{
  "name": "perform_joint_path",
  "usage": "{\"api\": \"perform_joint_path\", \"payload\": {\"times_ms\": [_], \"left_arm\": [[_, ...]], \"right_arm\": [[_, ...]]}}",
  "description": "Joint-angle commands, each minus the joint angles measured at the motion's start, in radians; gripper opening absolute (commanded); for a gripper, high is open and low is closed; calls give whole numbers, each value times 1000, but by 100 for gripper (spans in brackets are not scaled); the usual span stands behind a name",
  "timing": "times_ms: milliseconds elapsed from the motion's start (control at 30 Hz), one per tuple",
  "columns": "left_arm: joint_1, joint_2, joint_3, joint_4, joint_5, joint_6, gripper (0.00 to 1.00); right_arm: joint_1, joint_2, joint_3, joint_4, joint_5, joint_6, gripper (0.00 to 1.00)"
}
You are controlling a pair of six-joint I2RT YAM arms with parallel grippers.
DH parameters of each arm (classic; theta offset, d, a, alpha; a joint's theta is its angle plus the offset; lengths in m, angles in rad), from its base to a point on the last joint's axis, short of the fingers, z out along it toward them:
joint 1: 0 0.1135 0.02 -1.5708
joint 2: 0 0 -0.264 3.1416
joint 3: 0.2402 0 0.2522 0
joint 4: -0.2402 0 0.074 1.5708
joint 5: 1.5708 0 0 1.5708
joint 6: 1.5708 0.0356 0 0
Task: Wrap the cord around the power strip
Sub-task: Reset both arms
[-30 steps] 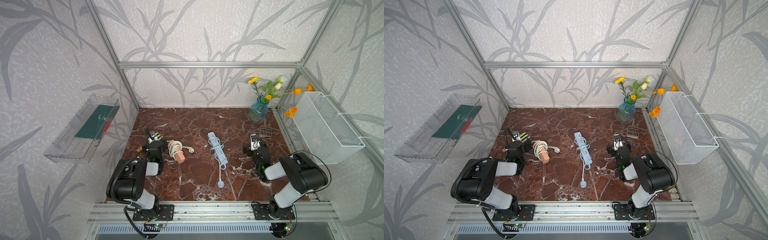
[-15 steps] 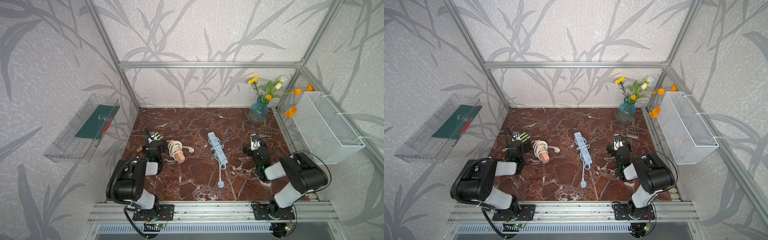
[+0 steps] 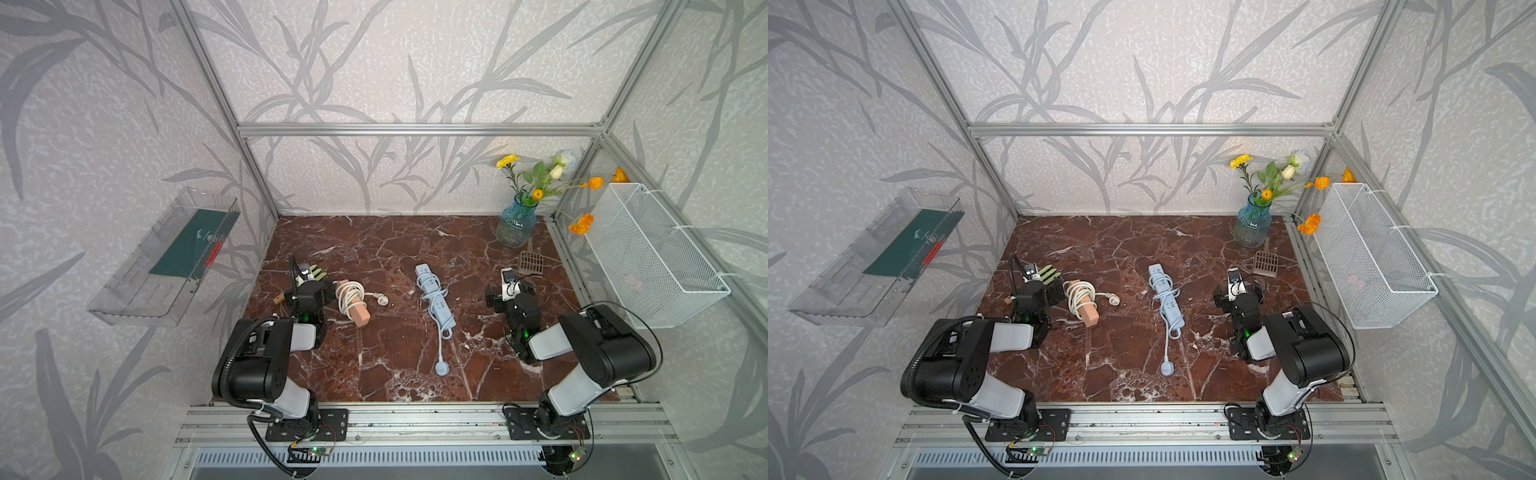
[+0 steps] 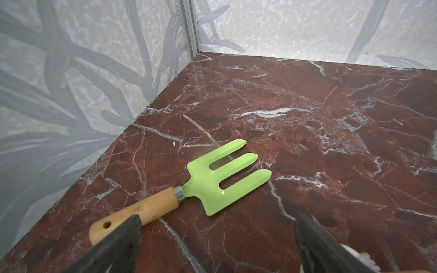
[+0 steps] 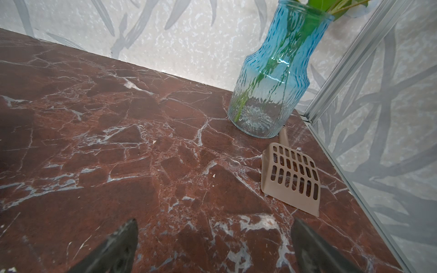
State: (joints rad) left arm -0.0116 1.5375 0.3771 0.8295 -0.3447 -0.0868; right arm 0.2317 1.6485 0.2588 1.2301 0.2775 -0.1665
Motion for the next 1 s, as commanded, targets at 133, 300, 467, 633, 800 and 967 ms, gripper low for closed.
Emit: {"api": "perform_joint_path", "payload": {"times_ms": [133,300,467,633,800,967], "left_arm": [[3,-17,19,-1,1,-16,100],[3,-18,19,-1,1,-15,100],[3,-17,19,-1,1,-16,100],[3,-17,19,-1,4,-16,100],[5,-15,16,10,68,15,100],[10,-15,21,-3,92,16,100]], "right_arm": [[-5,-18,8,23,-8,1,99],[-5,-18,8,23,-8,1,99],[-5,-18,8,23,-8,2,99],[-5,-21,16,4,-8,4,99],[-11,-26,25,-19,-15,8,99],[-11,-26,25,-19,-16,8,99]]}}
